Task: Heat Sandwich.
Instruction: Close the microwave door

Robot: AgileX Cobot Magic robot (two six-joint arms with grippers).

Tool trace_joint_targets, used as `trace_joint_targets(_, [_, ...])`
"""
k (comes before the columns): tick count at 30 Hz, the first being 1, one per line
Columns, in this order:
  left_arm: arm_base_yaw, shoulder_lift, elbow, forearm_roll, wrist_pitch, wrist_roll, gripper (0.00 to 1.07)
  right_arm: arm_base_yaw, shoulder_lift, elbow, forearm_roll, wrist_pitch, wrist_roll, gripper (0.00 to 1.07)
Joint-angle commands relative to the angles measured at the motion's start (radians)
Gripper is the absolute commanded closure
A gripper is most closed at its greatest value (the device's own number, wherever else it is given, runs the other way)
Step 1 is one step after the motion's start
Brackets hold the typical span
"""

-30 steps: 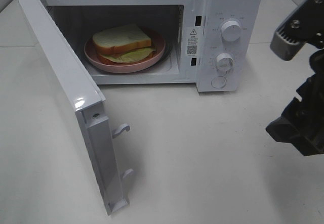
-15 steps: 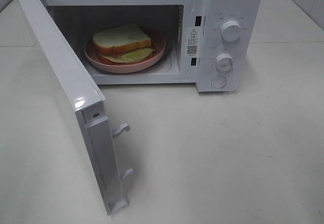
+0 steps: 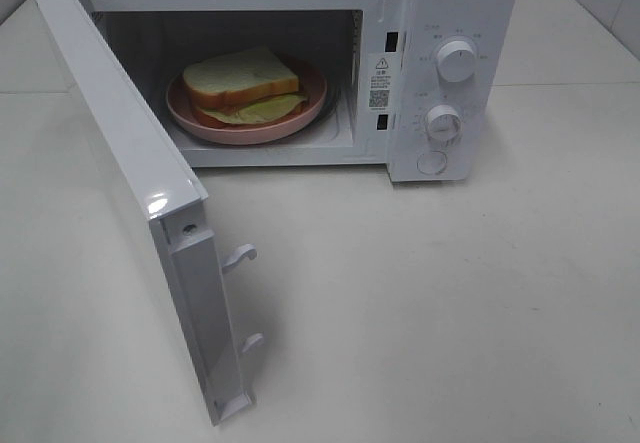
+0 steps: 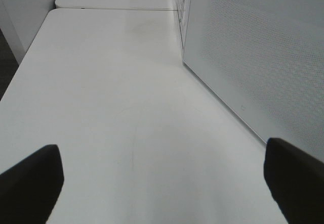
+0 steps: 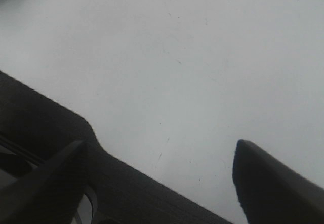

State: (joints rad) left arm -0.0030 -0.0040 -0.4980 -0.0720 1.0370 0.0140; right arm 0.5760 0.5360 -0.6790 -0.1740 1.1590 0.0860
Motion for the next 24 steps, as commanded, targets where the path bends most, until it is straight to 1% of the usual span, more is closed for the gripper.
trace_joint_targets(1, [0.000, -0.024, 0.003, 0.001, -0.003, 0.000, 0.05, -0.074, -0.057, 0.046, 0.004, -0.006, 0.011, 0.31])
trace_joint_targets(2, [0.000, -0.024, 0.003, 0.001, -0.003, 0.000, 0.05, -0.107, -0.093, 0.073, 0.011, -0.032, 0.011, 0.31])
trace_joint_targets(6, [0.000, -0.024, 0.003, 0.001, -0.003, 0.000, 0.05, -0.145, -0.159, 0.109, 0.054, -0.081, 0.004, 0.31])
trace_joint_targets(9, [0.000, -0.024, 0.003, 0.001, -0.003, 0.000, 0.05, -0.202, -0.232, 0.143, 0.101, -0.135, -0.006, 0.31])
trace_joint_targets(10, [0.000, -0.024, 0.003, 0.001, -0.003, 0.000, 0.05, -0.202, -0.232, 0.143, 0.101, -0.135, -0.006, 0.31])
trace_joint_targets(11, [0.000, -0.024, 0.003, 0.001, -0.003, 0.000, 0.05, -0.242, -0.265, 0.158, 0.107, -0.139, -0.023, 0.31])
trace_joint_targets(14, [0.000, -0.024, 0.003, 0.001, -0.003, 0.000, 0.05, -0.301, -0.316, 0.167, 0.108, -0.124, -0.047, 0.31])
trace_joint_targets(15, [0.000, -0.024, 0.003, 0.001, -0.003, 0.000, 0.05, -0.333, -0.347, 0.169, 0.108, -0.124, -0.053, 0.31])
trace_joint_targets(19, [0.000, -0.024, 0.003, 0.001, -0.003, 0.000, 0.05, -0.369, -0.400, 0.171, 0.104, -0.122, -0.053, 0.31])
trace_joint_targets(20, [0.000, -0.024, 0.003, 0.001, -0.003, 0.000, 0.05, -0.387, -0.440, 0.175, 0.100, -0.120, -0.052, 0.31])
trace_joint_targets(24, [0.000, -0.024, 0.003, 0.001, -0.003, 0.000, 0.05, -0.413, -0.499, 0.175, 0.100, -0.120, -0.052, 0.31])
